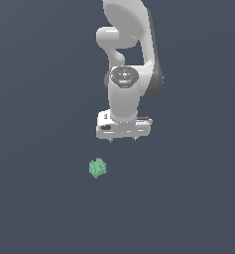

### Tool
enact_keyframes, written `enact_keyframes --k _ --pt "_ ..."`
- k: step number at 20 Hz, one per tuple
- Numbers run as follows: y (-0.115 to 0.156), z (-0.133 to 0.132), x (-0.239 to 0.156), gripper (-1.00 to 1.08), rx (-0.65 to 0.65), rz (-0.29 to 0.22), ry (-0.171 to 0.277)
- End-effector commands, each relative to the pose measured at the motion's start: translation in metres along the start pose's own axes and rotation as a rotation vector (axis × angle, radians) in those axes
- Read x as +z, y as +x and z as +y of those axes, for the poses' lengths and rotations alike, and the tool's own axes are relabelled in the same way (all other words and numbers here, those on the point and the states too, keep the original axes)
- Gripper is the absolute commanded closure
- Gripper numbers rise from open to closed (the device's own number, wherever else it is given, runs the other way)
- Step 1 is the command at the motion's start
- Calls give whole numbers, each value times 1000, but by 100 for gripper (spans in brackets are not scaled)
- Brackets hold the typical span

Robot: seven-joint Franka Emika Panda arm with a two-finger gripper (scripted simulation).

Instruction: Pick up the object and move it to a goal position.

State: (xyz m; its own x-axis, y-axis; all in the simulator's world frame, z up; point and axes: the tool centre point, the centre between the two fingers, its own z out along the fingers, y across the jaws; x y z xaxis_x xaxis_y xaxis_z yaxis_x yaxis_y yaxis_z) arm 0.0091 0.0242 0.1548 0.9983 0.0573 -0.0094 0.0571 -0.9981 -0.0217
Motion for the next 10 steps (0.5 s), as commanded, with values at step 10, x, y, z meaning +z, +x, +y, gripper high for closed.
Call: enact_keyframes --k 10 --pt "32 45 21 -92 -165 3 -10"
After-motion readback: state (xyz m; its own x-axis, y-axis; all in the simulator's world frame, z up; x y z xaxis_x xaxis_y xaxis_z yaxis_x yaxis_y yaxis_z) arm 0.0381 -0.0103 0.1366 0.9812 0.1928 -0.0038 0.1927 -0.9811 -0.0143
